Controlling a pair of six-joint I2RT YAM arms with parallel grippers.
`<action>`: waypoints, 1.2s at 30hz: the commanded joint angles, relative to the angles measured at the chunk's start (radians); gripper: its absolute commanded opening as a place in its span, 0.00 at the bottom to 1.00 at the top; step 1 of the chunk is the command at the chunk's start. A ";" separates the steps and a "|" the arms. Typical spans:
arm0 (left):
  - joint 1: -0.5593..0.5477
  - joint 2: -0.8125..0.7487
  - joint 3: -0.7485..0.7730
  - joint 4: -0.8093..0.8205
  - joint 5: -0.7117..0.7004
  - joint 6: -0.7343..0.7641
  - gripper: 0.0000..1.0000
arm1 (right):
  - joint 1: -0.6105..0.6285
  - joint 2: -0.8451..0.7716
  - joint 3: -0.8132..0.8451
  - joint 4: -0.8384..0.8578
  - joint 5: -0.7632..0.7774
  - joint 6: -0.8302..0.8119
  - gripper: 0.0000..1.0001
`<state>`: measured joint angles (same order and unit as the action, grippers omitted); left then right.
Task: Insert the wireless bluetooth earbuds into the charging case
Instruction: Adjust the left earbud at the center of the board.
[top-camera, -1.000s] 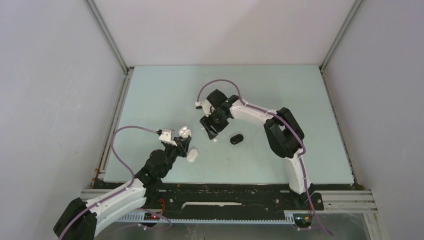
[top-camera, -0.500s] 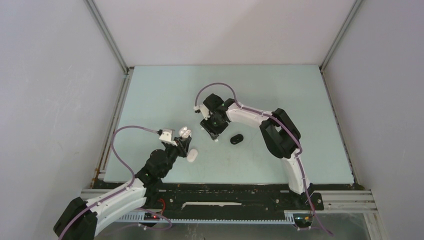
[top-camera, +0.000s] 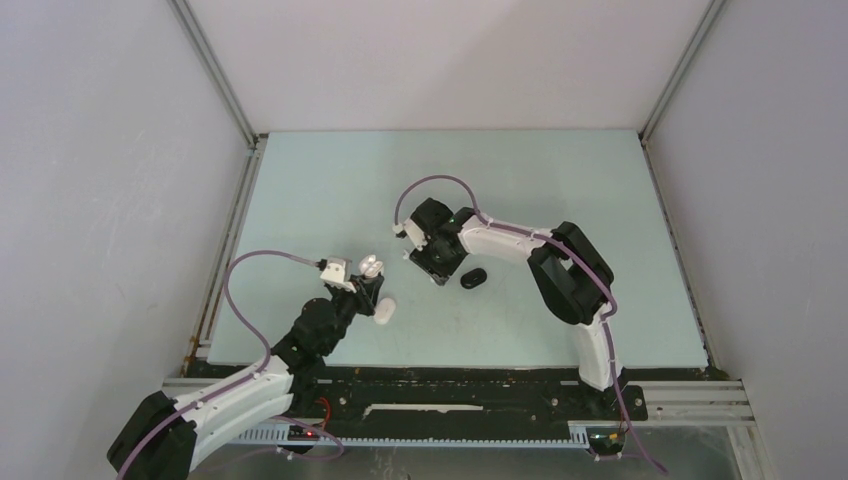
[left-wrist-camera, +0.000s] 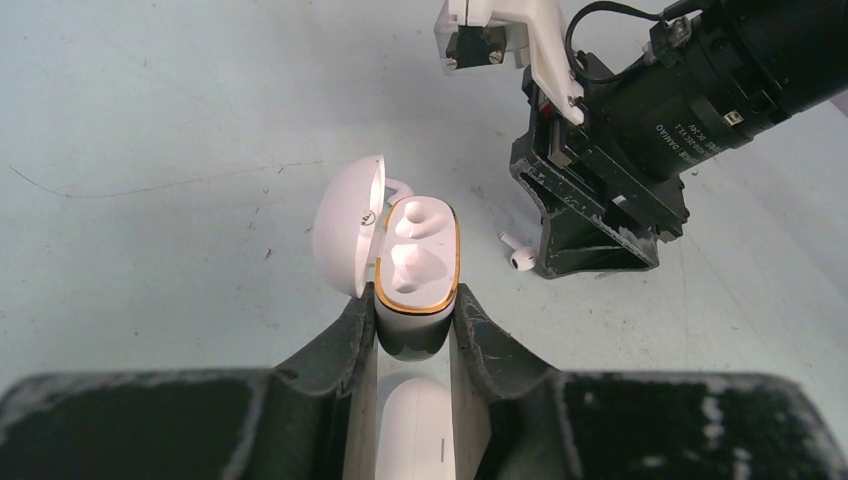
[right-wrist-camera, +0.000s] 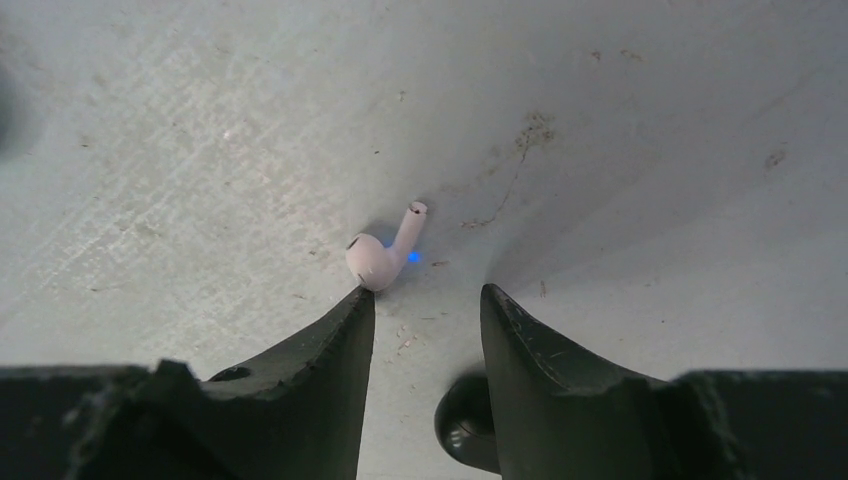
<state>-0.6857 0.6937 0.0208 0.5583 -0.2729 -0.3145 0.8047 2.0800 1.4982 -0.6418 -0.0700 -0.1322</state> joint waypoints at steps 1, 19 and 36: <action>0.009 0.001 0.031 0.035 0.012 -0.012 0.00 | -0.019 -0.052 -0.013 -0.002 0.044 -0.009 0.45; 0.008 0.038 0.044 0.042 0.018 -0.020 0.00 | -0.017 -0.058 0.055 0.003 -0.104 0.059 0.54; 0.009 0.020 0.040 0.038 0.023 -0.020 0.00 | 0.024 0.057 0.105 -0.004 0.054 0.041 0.50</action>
<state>-0.6849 0.7254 0.0208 0.5587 -0.2573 -0.3244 0.8078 2.1414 1.5986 -0.6540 -0.0975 -0.0784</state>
